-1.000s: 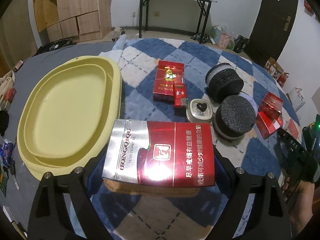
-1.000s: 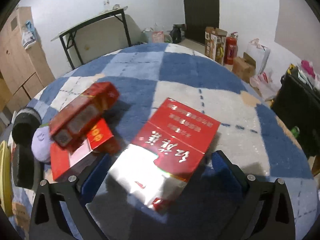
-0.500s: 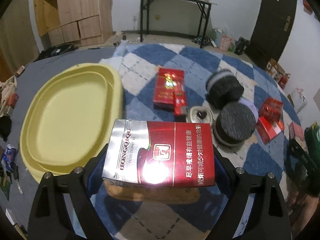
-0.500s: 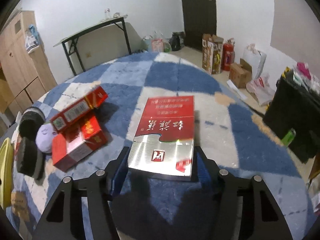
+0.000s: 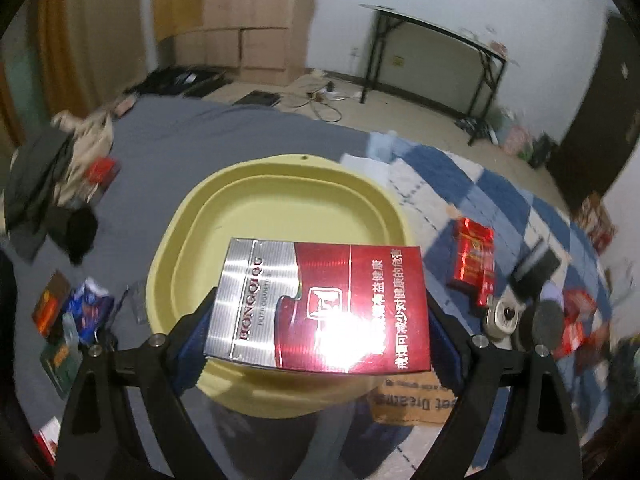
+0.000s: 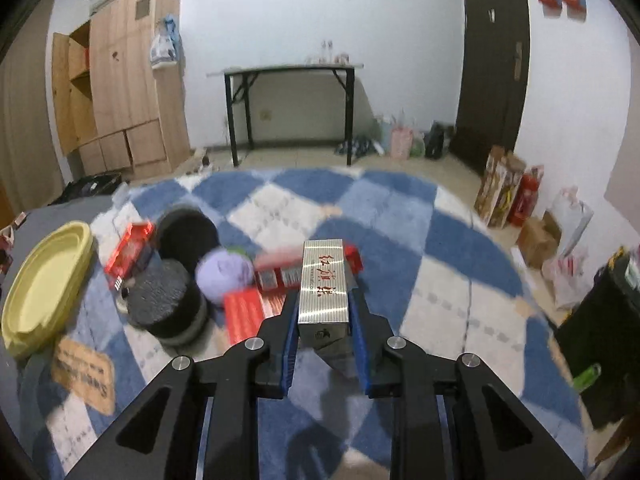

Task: Organize rigid objects
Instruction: 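Lift both held red-silver packs and carry them toward the yellow tray, then lower both packs into the yellow tray and open both tools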

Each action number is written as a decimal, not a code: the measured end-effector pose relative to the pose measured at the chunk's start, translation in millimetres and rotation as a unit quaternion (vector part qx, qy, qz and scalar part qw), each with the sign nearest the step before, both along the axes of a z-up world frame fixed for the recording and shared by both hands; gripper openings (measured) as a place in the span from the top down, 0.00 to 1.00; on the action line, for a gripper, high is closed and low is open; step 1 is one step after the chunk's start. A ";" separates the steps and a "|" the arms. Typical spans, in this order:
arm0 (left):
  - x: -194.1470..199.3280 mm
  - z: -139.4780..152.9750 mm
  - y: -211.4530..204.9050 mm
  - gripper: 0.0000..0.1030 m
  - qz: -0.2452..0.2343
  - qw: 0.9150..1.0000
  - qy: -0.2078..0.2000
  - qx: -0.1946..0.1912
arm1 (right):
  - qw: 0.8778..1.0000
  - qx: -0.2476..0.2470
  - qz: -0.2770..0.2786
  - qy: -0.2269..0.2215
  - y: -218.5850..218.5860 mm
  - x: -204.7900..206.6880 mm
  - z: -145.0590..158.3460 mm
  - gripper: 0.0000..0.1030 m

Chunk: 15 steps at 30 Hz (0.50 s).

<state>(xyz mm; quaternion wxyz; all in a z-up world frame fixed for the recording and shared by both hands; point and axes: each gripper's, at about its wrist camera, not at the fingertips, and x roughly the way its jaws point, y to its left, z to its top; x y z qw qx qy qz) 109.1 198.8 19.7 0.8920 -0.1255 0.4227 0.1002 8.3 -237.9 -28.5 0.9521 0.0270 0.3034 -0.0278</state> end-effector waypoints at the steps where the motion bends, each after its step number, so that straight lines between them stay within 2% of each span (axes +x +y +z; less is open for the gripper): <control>1: 0.5 0.1 3.2 0.12 0.008 1.000 0.000 -0.009 | 1.000 0.012 -0.003 0.006 -8.5 -0.4 -6.8 0.78; 3: 1.5 2.1 5.3 0.12 0.018 0.999 -0.010 -0.033 | 1.000 0.024 -0.007 0.003 -19.9 3.2 -5.0 0.79; 5: 0.1 4.5 -2.0 0.12 0.012 0.999 -0.018 -0.038 | 0.999 0.035 -0.003 0.001 -28.0 1.4 0.4 0.79; 9: 1.7 8.3 -13.9 0.12 -0.004 1.000 -0.013 -0.001 | 0.998 0.059 0.015 -0.019 -30.5 -18.3 15.9 0.79; 12: 1.6 21.2 4.9 0.12 -0.002 1.000 -0.024 -0.012 | 0.995 0.073 0.046 -0.051 -14.6 -27.1 41.0 0.79; 15: 3.6 31.9 36.9 0.12 0.015 1.000 -0.026 0.000 | 0.987 0.097 0.108 -0.075 21.5 -28.3 71.4 0.79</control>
